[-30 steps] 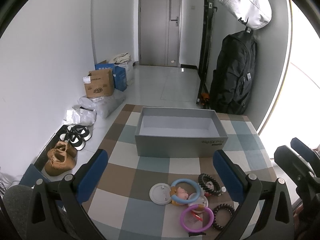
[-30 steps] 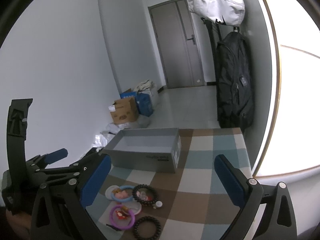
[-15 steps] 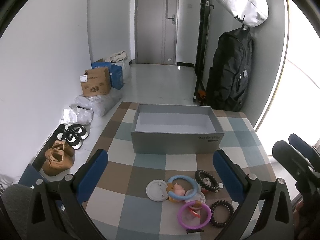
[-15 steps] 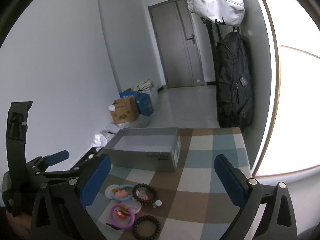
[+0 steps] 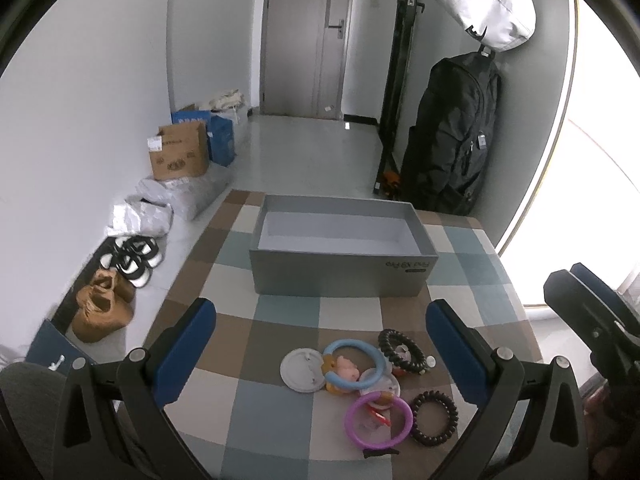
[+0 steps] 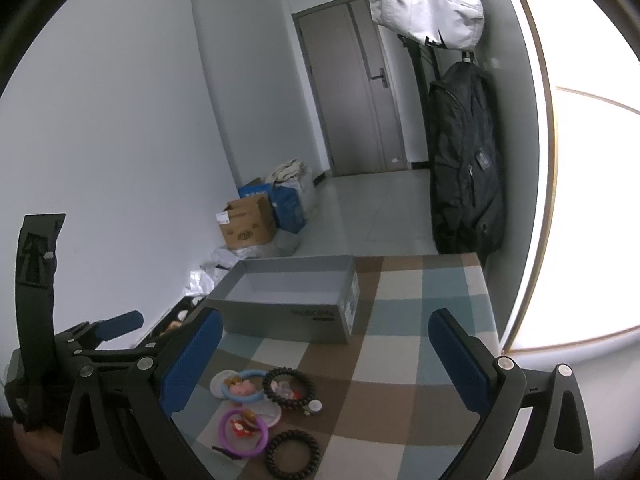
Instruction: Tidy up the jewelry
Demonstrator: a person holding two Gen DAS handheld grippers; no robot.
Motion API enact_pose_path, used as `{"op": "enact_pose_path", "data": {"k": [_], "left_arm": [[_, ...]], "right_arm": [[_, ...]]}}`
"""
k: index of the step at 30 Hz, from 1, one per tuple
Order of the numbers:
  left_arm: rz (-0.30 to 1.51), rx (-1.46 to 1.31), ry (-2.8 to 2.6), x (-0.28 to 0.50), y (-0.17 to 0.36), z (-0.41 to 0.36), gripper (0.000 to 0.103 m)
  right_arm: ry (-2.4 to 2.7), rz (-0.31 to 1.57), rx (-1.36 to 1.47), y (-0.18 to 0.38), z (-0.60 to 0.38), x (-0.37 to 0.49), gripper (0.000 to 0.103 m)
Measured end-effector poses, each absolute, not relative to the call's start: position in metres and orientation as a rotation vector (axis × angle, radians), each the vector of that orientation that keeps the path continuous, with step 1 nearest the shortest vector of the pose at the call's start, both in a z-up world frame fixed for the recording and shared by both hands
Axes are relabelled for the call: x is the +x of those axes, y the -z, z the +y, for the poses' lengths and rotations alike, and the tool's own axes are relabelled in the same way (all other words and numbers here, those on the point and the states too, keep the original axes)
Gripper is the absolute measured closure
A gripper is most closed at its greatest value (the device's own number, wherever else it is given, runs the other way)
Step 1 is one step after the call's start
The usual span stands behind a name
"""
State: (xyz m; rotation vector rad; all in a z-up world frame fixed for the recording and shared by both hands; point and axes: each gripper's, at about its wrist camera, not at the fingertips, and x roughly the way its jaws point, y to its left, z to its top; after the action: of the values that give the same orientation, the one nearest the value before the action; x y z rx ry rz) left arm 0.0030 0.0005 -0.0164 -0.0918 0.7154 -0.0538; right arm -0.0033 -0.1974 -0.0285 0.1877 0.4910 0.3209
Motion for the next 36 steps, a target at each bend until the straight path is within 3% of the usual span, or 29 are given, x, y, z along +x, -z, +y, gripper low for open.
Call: {"op": "enact_pose_path", "data": {"k": [11,13,18,23,35,36], "left_arm": [[0.872,-0.206,0.141,0.009,0.029,0.021,0.001],[0.906,-0.205,0.172,0.006,0.034,0.019,0.010],[1.013,-0.213,0.258,-0.001,0.048,0.011,0.014],[1.117,-0.221,0.318,-0.003,0.063,0.003,0.042],[1.212,-0.262,0.356,-0.004,0.080,0.004,0.077],[1.214,-0.260,0.358,-0.002,0.083,0.005,0.084]], "right_arm": [[-0.303,0.523,0.225,0.030,-0.207,0.002,0.000],[-0.301,0.533,0.233,0.031,-0.209,0.004,0.000],[-0.298,0.538,0.245,0.032,-0.215,0.005,0.000],[-0.294,0.546,0.273,0.034,-0.221,0.007,0.000],[-0.302,0.553,0.297,0.035,-0.227,0.008,0.000],[-0.302,0.552,0.296,0.035,-0.227,0.009,0.000]]}}
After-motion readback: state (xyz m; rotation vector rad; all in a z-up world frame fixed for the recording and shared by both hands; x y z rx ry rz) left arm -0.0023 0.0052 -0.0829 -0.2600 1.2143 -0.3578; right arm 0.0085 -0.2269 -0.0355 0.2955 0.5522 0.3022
